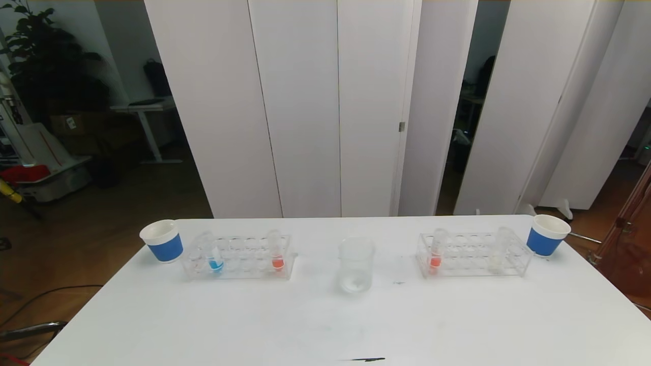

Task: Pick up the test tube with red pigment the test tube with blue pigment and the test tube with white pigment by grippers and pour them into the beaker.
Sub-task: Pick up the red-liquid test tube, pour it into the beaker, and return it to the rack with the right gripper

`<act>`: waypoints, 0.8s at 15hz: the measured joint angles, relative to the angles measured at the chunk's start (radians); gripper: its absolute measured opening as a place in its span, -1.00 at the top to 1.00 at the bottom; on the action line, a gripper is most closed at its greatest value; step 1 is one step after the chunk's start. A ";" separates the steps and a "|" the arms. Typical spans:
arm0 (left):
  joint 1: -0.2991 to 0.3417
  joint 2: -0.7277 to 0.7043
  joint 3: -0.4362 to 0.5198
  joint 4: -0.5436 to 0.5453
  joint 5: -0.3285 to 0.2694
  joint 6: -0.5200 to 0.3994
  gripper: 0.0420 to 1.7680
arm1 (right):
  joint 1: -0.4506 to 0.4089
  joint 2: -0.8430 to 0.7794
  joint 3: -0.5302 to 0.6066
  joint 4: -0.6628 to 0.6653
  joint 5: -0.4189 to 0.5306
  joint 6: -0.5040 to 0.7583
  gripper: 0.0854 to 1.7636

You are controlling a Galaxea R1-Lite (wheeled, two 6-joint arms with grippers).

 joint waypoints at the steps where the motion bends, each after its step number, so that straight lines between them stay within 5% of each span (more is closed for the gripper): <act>1: 0.000 0.000 0.000 0.000 0.000 0.000 -0.98 | 0.000 0.000 0.000 0.000 0.000 0.000 -0.99; 12: 0.000 0.000 0.000 0.000 0.000 0.000 -0.98 | 0.000 0.000 0.000 0.001 0.000 0.001 -0.99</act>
